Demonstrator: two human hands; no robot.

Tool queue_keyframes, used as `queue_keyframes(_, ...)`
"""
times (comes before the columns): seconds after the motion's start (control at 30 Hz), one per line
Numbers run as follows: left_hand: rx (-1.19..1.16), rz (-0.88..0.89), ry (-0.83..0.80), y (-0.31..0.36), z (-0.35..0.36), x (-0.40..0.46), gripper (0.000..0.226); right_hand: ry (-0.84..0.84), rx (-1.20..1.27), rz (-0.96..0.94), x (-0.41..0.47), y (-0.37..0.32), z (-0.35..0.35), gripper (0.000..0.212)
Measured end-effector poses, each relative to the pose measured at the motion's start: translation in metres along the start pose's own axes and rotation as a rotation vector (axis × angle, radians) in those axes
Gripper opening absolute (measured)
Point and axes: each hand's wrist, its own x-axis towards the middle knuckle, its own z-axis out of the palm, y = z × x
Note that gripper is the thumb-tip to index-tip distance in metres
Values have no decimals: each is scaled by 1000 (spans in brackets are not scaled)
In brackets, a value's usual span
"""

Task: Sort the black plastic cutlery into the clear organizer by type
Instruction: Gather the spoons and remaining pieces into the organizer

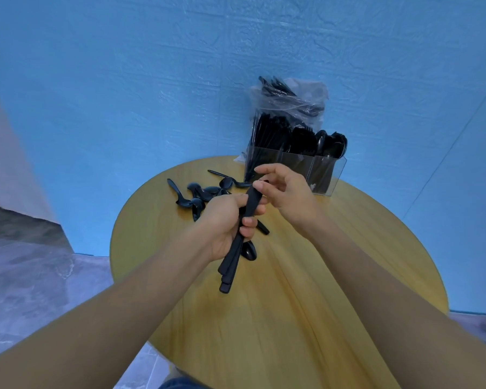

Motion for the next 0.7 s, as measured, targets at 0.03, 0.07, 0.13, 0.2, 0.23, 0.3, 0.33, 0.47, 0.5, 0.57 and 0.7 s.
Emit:
queue_keyframes(0.03, -11, -1, -20, 1, -2, 0, 28, -29, 74, 9, 1, -1, 4, 16)
queue_keyframes(0.07, -11, 1, -41, 2, -5, 0, 31, -36, 125, 10, 2, -1, 8, 10)
queue_keyframes(0.13, 54, 14, -46, 3, -14, 0, 36, 1, 163, 11, 8, 1, 14, 6)
queue_keyframes(0.2, 211, 40, -22, 2, -24, -1, 32, 53, 161, 18, 16, 3, 18, 10)
queue_keyframes(0.23, 279, 62, -14, 2, -30, -2, 30, 69, 172, 20, 19, 5, 21, 10)
queue_keyframes(0.3, 305, 131, 15, 2, -43, -3, 29, 81, 173, 13, 22, 7, 29, 17)
queue_keyframes(0.33, 268, 167, 48, 3, -49, -2, 29, 63, 118, 8, 21, 10, 33, 23)
queue_keyframes(0.47, 38, 260, 189, 4, -70, 7, 28, -179, -541, 30, 19, 49, 42, 38)
queue_keyframes(0.5, 31, 278, 214, 1, -72, 9, 28, -202, -640, 73, 18, 58, 41, 38)
queue_keyframes(0.57, 44, 311, 247, -5, -73, 14, 28, -146, -724, 141, 18, 69, 35, 37)
queue_keyframes(0.7, 152, 383, 249, -13, -73, 20, 28, 37, -777, 117, 17, 69, 26, 36)
